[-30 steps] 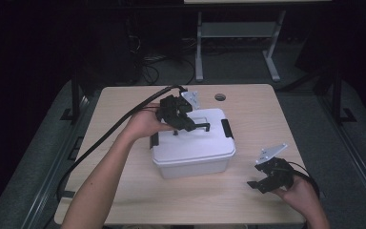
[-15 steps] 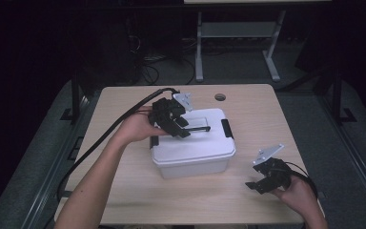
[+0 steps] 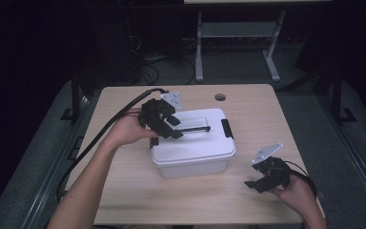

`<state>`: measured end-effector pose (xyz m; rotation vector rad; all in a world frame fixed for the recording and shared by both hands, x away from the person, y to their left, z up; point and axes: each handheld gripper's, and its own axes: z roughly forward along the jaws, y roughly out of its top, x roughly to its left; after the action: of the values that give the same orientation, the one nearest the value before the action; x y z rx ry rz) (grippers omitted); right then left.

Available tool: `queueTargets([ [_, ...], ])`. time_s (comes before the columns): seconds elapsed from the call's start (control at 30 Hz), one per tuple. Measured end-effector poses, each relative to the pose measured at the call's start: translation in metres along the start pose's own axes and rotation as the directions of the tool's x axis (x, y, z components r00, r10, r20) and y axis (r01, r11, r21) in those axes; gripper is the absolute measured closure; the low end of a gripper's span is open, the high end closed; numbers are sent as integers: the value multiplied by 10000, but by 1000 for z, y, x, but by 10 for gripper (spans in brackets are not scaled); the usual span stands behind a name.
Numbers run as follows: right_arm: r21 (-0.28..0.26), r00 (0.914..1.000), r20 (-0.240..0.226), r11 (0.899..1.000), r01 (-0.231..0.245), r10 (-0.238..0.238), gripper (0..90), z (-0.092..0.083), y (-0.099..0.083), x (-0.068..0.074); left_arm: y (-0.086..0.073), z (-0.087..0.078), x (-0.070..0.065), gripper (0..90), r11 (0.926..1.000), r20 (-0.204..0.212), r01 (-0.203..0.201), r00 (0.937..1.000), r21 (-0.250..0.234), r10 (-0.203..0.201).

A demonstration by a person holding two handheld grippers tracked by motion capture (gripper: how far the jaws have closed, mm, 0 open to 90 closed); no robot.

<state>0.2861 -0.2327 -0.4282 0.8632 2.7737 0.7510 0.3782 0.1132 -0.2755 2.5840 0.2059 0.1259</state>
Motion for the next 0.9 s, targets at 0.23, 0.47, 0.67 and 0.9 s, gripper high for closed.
queueTargets([
  [0.23, -10, 10000, 30, 10000, -30, 30, 287, 0, 0, -1, -4, -3, -1, 489, 9999, -186, 91, 9998, -94, -93],
  [0.47, -23, 10000, -34, 10000, -45, 45, 286, 1, 1, -1, -12, -8, 1, 474, 9996, -261, 239, 9994, -121, -242],
  [0.67, 9, 10000, -43, 10000, -59, 59, 286, 2, 1, -2, -14, -14, 0, 458, 9997, -406, 229, 9989, -101, -233],
  [0.9, -21, 10000, -43, 10000, -90, 90, 286, 1, 0, -2, -18, -20, -2, 448, 9996, -415, 234, 9988, -160, -241],
])
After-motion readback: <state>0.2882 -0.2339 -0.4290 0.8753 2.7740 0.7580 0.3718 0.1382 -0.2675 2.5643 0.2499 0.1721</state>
